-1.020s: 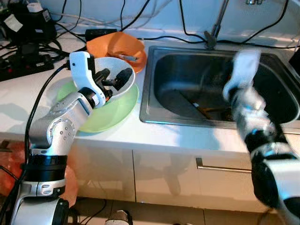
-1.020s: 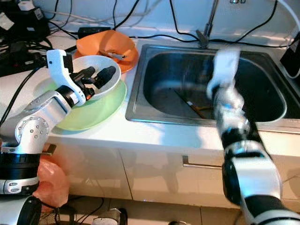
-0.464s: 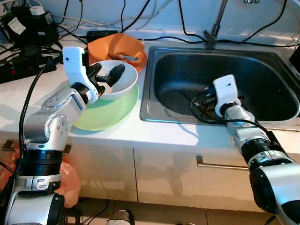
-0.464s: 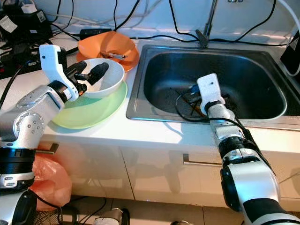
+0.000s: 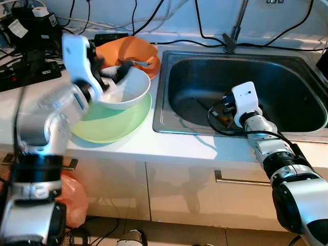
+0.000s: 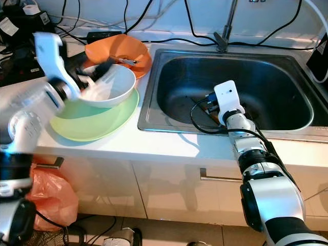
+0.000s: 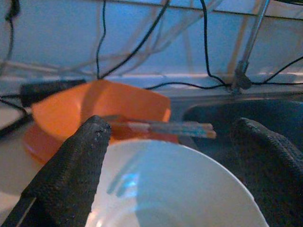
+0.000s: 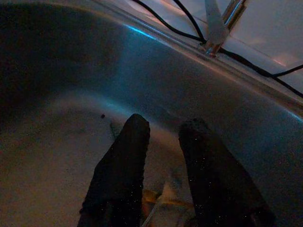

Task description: Kitchen organization

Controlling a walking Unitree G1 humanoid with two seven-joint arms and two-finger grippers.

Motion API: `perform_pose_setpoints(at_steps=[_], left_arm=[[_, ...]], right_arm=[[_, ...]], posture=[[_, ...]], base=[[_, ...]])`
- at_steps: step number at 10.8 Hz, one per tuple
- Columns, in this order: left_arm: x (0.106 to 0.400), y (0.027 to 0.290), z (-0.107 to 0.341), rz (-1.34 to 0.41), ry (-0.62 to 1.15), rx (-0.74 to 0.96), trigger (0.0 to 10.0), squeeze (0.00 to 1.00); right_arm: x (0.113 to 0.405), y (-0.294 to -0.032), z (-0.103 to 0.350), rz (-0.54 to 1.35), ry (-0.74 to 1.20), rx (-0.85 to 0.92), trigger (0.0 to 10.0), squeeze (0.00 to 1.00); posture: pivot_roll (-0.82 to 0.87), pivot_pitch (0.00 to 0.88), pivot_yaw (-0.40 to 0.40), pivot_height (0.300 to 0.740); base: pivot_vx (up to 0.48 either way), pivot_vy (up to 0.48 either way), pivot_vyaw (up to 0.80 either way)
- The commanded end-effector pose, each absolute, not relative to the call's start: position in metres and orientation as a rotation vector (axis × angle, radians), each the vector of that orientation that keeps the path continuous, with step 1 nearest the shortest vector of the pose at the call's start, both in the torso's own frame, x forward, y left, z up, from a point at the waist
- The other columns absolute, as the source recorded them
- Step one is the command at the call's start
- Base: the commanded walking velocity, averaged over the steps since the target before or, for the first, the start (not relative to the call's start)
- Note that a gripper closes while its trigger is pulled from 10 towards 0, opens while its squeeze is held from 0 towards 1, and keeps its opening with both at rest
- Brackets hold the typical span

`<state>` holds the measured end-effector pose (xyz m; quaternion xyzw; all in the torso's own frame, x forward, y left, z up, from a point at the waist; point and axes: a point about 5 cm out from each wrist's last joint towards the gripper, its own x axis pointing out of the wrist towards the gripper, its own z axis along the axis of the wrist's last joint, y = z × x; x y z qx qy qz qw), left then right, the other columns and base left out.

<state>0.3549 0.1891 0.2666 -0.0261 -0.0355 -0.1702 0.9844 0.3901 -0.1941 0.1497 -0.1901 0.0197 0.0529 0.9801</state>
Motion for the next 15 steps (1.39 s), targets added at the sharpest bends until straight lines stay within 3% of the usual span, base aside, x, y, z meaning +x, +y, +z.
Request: perform_pose_setpoints(at_steps=[1,2,5,6,7,8,11,15], left_arm=[[0.354,0.192,0.275,-0.334,-0.104,-0.021,10.0,0.82],[0.354,0.198,0.275,-0.311,-0.106,0.007,10.0,1.00],[0.351,0.228,0.273,-0.184,-0.101,0.080,10.0,1.00],[0.347,0.242,0.262,-0.099,-0.059,0.082,10.0,1.00],[0.344,0.249,0.257,-0.059,-0.042,0.093,10.0,0.48],[0.342,0.257,0.251,-0.008,-0.021,0.105,10.0,0.00],[0.347,0.263,0.228,-0.011,0.108,-0.013,10.0,0.00],[0.359,0.259,0.241,-0.103,0.118,-0.070,10.0,0.00]], right_arm=[[0.390,-0.193,0.151,0.105,0.022,-0.390,10.0,1.00],[0.392,-0.190,0.159,0.114,-0.030,-0.409,10.0,1.00],[0.397,-0.176,0.192,0.129,-0.212,-0.282,10.0,1.00],[0.396,-0.165,0.202,0.176,-0.275,-0.183,10.0,0.89],[0.394,-0.158,0.206,0.213,-0.313,-0.143,10.0,0.00],[0.390,-0.146,0.212,0.270,-0.355,-0.098,10.0,0.00],[0.367,-0.114,0.235,0.487,-0.458,-0.022,10.0,0.00],[0.353,-0.113,0.235,0.520,-0.437,-0.040,10.0,0.00]], posture=[[0.17,0.069,0.045,0.740],[0.17,0.069,0.045,0.740],[0.17,0.074,0.043,0.740],[0.18,0.075,0.041,0.740],[0.18,0.076,0.043,0.740],[0.19,0.076,0.045,0.740],[0.17,0.080,0.054,0.740],[0.16,0.081,0.067,0.740]], base=[[0.000,0.000,0.00],[0.000,0.000,0.00],[0.000,0.000,0.00],[0.000,0.000,0.00],[0.000,0.000,0.00],[0.000,0.000,0.00],[0.000,0.000,0.00],[0.000,0.000,0.00]])
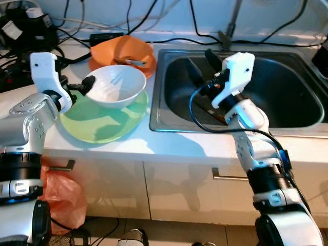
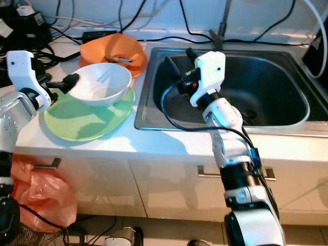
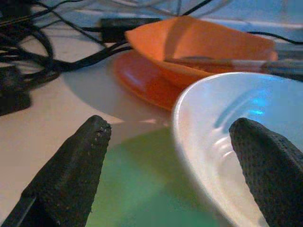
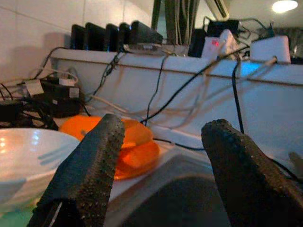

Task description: Kitchen organization

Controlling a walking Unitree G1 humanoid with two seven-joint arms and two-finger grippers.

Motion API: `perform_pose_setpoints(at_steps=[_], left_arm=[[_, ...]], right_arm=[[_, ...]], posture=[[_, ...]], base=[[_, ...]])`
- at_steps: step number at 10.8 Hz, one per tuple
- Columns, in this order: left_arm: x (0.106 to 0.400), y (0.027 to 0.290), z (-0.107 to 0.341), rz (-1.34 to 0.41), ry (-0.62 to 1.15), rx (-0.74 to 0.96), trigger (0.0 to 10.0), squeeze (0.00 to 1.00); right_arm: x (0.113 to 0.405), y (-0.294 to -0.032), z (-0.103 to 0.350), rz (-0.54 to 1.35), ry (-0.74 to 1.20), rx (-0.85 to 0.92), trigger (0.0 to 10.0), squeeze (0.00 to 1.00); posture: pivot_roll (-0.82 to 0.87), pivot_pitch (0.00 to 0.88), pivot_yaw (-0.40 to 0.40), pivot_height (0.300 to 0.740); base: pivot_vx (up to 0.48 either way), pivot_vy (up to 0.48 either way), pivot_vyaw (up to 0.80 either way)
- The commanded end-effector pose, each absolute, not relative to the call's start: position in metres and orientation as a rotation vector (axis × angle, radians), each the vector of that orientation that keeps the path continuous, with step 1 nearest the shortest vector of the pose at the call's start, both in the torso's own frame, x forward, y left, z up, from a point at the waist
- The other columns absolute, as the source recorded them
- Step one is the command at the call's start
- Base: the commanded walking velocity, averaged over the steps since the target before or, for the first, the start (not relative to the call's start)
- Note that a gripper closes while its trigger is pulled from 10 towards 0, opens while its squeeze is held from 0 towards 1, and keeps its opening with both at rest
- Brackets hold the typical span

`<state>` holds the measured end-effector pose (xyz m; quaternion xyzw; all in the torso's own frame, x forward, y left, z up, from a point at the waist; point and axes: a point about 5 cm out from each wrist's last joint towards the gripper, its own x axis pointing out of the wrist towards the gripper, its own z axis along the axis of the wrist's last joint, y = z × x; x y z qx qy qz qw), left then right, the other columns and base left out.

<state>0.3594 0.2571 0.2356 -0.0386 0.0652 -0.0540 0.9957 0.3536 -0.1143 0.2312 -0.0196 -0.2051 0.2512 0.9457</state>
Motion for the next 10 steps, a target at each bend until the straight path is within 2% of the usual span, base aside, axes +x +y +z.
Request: perform_pose_setpoints(at_steps=[1,3,4,5,7,9,10], left_arm=[[0.361,0.258,0.246,-0.134,0.120,-0.092,10.0,0.00],[0.361,0.256,0.237,-0.183,0.237,-0.169,10.0,0.00],[0.360,0.256,0.231,-0.199,0.288,-0.205,4.6,0.00],[0.359,0.256,0.226,-0.216,0.338,-0.241,0.0,0.00],[0.356,0.256,0.222,-0.238,0.390,-0.238,0.0,0.00],[0.356,0.257,0.221,-0.230,0.400,-0.242,0.0,0.00],[0.357,0.258,0.222,-0.226,0.395,-0.247,0.0,0.00]], right_arm=[[0.350,-0.113,0.235,0.517,-0.425,-0.037,10.0,0.00],[0.349,-0.112,0.236,0.519,-0.410,-0.034,10.0,0.00],[0.347,-0.111,0.237,0.529,-0.408,-0.035,10.0,0.00],[0.345,-0.108,0.238,0.558,-0.401,-0.039,10.0,0.00],[0.332,-0.103,0.235,0.748,-0.342,-0.119,10.0,0.00],[0.324,-0.105,0.226,0.854,-0.267,-0.177,10.0,0.00],[0.317,-0.108,0.215,0.931,-0.180,-0.224,10.0,0.00]], posture=[[0.16,0.082,0.070,0.740],[0.17,0.083,0.074,0.740],[0.17,0.084,0.077,0.740],[0.17,0.086,0.078,0.740],[0.16,0.088,0.078,0.740],[0.16,0.087,0.078,0.740],[0.16,0.087,0.075,0.740]], base=[[0.000,0.000,0.00],[0.000,0.000,0.00],[0.000,0.000,0.00],[0.000,0.000,0.00],[0.000,0.000,0.00],[0.000,0.000,0.00],[0.000,0.000,0.00]])
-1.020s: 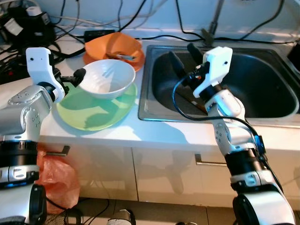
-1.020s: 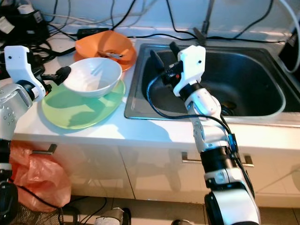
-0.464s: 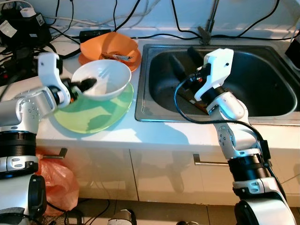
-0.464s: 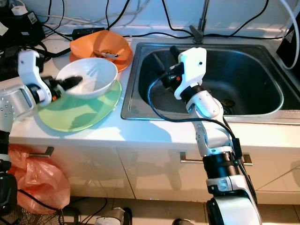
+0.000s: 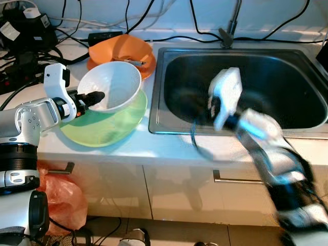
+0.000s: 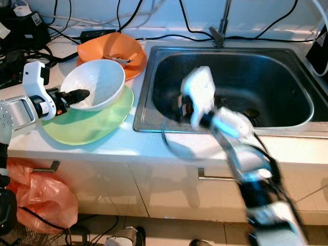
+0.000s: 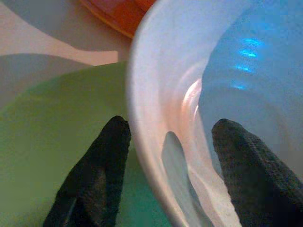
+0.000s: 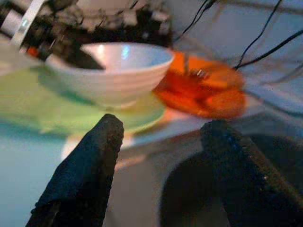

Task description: Kitchen organization

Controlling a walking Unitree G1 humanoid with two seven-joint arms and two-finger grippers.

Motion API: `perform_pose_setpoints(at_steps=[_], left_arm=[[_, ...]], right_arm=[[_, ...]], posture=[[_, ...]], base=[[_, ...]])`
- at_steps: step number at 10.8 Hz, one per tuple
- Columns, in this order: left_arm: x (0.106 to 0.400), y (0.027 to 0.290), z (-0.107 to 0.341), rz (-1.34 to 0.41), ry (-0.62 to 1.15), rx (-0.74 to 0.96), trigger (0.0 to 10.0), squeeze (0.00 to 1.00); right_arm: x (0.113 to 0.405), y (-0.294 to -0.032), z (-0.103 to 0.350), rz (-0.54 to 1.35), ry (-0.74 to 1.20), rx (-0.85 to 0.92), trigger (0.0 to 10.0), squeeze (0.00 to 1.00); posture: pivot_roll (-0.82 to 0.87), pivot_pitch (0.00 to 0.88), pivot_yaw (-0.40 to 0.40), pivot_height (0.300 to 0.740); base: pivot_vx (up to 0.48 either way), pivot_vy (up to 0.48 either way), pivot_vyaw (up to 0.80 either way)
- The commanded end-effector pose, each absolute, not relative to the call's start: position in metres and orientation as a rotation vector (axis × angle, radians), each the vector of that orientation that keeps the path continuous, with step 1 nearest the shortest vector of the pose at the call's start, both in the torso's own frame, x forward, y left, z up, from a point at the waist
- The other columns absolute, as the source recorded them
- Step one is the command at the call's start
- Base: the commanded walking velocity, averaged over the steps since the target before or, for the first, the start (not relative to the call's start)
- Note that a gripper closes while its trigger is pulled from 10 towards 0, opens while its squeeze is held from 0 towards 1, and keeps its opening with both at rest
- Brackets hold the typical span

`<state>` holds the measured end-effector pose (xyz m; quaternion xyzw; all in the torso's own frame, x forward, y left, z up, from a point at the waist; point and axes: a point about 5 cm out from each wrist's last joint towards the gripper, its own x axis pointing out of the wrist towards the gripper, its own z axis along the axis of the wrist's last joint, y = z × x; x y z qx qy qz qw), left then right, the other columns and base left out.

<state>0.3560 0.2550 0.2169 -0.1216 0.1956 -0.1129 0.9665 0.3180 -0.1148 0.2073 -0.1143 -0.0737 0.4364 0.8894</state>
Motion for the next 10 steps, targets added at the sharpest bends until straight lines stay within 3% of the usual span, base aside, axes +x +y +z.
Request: perform_pose_setpoints(at_steps=[1,10], left_arm=[[0.357,0.259,0.223,-0.225,0.390,-0.250,0.0,0.00],[0.349,0.254,0.234,-0.242,0.335,-0.196,0.0,0.00]], right_arm=[[0.314,-0.112,0.211,0.947,-0.162,-0.246,10.0,0.00],[0.312,-0.121,0.205,0.978,-0.108,-0.310,10.0,0.00]], posture=[[0.16,0.087,0.075,0.740],[0.17,0.093,0.060,0.740]], base=[[0.000,0.000,0.00],[0.000,0.000,0.00]])
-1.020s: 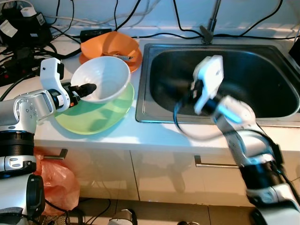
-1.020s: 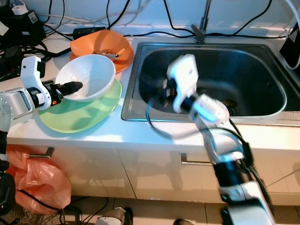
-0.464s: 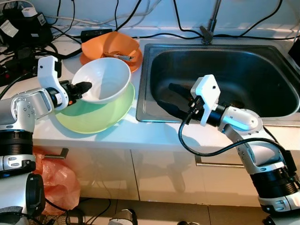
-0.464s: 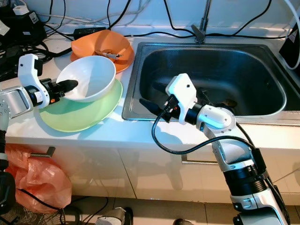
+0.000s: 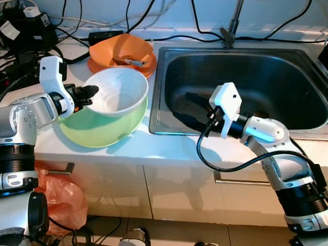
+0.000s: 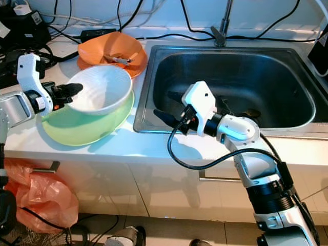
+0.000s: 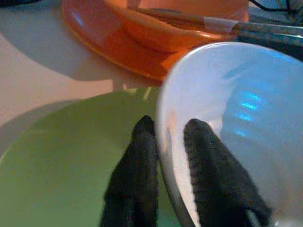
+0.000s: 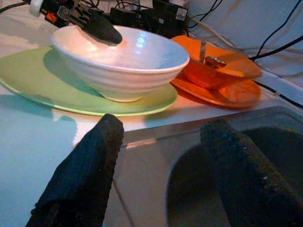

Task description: Kitchen organization

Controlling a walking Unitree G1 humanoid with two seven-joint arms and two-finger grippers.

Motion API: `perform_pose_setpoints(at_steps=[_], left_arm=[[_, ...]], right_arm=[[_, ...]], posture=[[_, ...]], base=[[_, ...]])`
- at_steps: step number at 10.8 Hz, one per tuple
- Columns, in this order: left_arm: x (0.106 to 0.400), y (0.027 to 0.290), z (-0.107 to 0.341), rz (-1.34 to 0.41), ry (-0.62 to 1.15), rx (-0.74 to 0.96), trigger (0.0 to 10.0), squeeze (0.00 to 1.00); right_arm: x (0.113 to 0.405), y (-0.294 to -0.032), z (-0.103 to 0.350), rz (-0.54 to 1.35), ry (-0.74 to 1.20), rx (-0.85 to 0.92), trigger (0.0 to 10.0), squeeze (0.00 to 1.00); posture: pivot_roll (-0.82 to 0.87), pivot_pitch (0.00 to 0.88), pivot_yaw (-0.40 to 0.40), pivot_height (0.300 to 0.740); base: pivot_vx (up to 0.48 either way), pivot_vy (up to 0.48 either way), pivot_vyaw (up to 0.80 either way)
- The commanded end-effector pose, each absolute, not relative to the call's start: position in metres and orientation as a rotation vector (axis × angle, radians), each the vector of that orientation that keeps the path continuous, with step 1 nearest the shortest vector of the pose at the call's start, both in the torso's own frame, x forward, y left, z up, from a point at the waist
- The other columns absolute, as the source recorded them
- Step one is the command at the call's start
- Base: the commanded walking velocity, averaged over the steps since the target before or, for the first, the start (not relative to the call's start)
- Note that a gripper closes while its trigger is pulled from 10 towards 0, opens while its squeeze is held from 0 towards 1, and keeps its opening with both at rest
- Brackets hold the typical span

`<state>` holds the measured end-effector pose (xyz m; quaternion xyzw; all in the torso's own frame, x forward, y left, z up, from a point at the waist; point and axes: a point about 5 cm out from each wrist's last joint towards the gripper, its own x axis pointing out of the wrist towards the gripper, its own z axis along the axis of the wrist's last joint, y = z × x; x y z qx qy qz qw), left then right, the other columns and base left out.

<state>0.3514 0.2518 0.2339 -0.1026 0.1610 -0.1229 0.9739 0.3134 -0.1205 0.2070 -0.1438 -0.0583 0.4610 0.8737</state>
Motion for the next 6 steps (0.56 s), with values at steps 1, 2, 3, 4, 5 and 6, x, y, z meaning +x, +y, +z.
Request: perform_pose_setpoints(at_steps=[1,2,3,4,5,6], left_arm=[[0.348,0.253,0.234,-0.241,0.318,-0.191,0.0,0.00],[0.348,0.252,0.236,-0.242,0.292,-0.183,0.0,0.00],[0.347,0.247,0.239,-0.253,0.254,-0.169,0.0,0.00],[0.346,0.241,0.241,-0.268,0.227,-0.157,0.0,0.00],[0.345,0.233,0.244,-0.290,0.189,-0.150,0.0,0.00],[0.345,0.223,0.250,-0.310,0.121,-0.170,0.0,0.00]], right_arm=[[0.312,-0.120,0.204,0.988,-0.101,-0.313,10.0,0.00],[0.312,-0.121,0.204,0.990,-0.100,-0.314,10.0,0.00],[0.313,-0.121,0.204,0.989,-0.100,-0.315,10.0,0.00],[0.313,-0.122,0.204,0.989,-0.100,-0.315,10.0,0.00],[0.313,-0.122,0.203,0.989,-0.098,-0.314,10.0,0.00],[0.312,-0.123,0.202,0.993,-0.093,-0.312,10.0,0.00]], posture=[[0.17,0.093,0.058,0.740],[0.17,0.091,0.057,0.740],[0.17,0.087,0.057,0.740],[0.17,0.087,0.057,0.740],[0.17,0.083,0.057,0.740],[0.17,0.078,0.057,0.740]], base=[[0.000,0.000,0.00],[0.000,0.000,0.00],[0.000,0.000,0.00],[0.000,0.000,0.00],[0.000,0.000,0.00],[0.000,0.000,0.00]])
